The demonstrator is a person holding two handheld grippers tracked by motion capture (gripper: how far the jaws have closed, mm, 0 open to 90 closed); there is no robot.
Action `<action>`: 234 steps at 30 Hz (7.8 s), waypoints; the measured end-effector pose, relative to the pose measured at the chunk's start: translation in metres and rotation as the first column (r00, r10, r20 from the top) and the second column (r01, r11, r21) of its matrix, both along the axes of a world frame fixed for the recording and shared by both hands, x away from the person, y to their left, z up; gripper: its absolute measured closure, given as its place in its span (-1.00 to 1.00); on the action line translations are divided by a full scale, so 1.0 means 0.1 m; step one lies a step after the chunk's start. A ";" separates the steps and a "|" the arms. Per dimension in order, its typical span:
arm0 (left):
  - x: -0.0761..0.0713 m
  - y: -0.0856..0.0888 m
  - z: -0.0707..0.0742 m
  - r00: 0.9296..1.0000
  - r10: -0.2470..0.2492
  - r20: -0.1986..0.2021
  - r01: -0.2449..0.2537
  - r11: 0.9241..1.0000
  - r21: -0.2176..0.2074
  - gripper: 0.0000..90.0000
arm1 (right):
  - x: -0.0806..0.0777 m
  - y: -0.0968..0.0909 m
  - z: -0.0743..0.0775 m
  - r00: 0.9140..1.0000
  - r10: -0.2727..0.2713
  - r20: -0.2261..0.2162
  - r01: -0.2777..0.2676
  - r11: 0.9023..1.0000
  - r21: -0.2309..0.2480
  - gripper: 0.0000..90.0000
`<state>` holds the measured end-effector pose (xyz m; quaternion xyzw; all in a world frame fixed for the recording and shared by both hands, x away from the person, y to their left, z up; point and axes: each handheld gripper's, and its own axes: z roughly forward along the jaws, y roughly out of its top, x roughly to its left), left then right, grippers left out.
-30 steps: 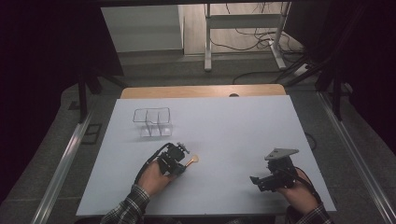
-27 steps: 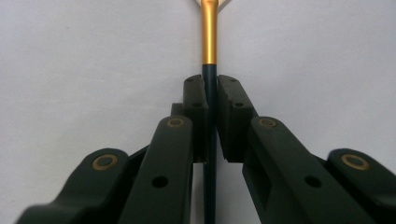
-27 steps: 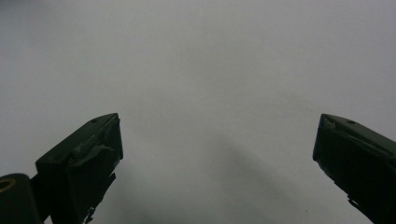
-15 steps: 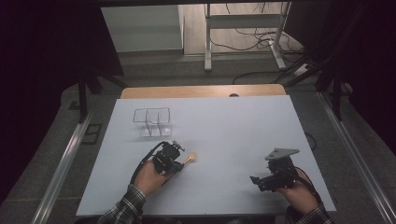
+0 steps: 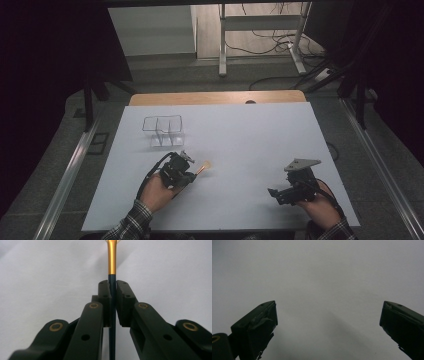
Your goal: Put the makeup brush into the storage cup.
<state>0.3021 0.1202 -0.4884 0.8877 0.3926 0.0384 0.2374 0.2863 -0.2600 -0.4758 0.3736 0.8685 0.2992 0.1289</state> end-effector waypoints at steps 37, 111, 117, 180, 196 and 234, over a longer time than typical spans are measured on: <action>-0.14 0.56 0.21 0.985 0.116 0.126 -0.089 0.976 -0.199 0.86 | 0.00 0.00 0.00 1.000 0.000 0.000 0.000 1.000 -0.001 -0.97; -0.06 1.18 0.38 0.877 0.398 0.267 -0.280 0.878 -0.389 0.86 | 0.00 0.01 0.00 1.000 0.007 -0.002 -0.007 1.000 -0.004 -0.97; -0.02 1.19 0.40 0.865 0.407 0.293 -0.284 0.879 -0.383 0.86 | 0.00 0.01 0.00 1.000 0.005 -0.003 -0.005 1.000 -0.005 -0.97; 0.53 1.44 0.53 0.781 0.511 0.359 -0.332 0.826 -0.456 0.86 | 0.01 0.00 -0.01 1.000 0.006 -0.013 -0.006 1.000 -0.002 -0.97; 0.63 1.44 0.60 0.774 0.511 0.374 -0.324 0.827 -0.459 0.86 | 0.01 0.01 -0.02 1.000 0.009 -0.018 -0.009 1.000 -0.002 -0.97; 0.90 1.47 0.73 0.749 0.535 0.391 -0.325 0.811 -0.487 0.86 | 0.02 0.01 -0.02 0.999 0.024 -0.028 -0.024 1.000 -0.005 -0.96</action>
